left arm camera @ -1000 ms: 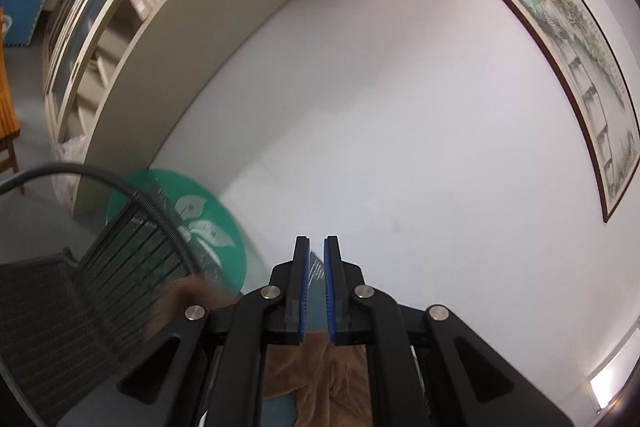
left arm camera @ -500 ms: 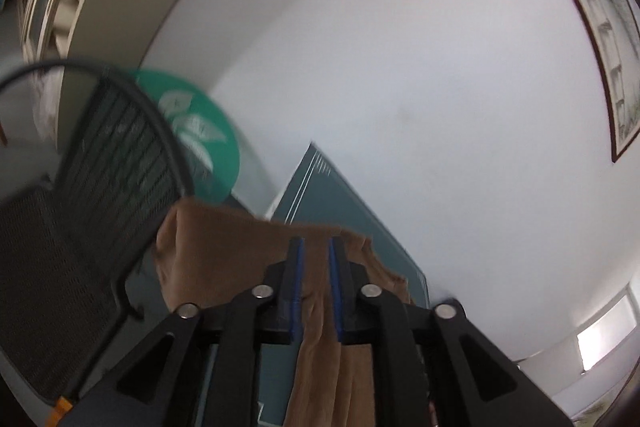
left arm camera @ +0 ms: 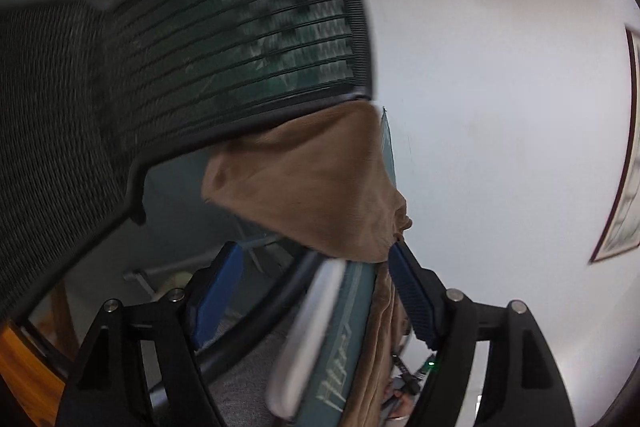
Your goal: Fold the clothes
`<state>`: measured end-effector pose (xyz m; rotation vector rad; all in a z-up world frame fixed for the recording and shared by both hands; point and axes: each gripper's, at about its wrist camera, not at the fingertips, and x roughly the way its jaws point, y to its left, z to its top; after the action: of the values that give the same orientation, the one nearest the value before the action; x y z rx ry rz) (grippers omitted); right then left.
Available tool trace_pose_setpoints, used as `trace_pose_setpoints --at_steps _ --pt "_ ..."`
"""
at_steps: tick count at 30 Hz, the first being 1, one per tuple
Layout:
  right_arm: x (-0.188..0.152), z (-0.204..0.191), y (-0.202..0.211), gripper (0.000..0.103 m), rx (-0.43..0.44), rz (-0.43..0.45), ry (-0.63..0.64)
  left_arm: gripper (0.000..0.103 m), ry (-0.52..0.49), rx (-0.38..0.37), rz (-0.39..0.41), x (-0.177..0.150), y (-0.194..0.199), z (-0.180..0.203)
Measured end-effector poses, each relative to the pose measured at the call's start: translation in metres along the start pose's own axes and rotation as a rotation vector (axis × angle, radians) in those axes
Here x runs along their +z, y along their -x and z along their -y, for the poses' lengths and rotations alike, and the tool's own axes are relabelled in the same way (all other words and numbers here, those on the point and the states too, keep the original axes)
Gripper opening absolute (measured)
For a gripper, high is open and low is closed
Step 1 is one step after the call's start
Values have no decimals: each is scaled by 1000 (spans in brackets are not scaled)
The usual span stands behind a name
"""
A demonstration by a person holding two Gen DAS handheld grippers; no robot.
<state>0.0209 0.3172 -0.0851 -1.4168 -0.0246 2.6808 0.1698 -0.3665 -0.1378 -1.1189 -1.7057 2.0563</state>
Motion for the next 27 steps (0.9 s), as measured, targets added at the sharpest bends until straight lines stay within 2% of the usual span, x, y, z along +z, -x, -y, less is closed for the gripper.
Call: trace_pose_setpoints --at_steps 4,10,22,27 --pt "0 -1 0 102 -5 0 2 80 69 -52 -28 8 -18 -39" --pt "1 -2 1 102 -14 0 4 81 115 -93 -80 9 -43 -65" --pt "1 -2 0 102 -14 0 3 81 178 -172 -149 14 -93 -68" --pt "0 -2 0 102 -14 0 3 82 238 -244 -188 17 -116 -65"
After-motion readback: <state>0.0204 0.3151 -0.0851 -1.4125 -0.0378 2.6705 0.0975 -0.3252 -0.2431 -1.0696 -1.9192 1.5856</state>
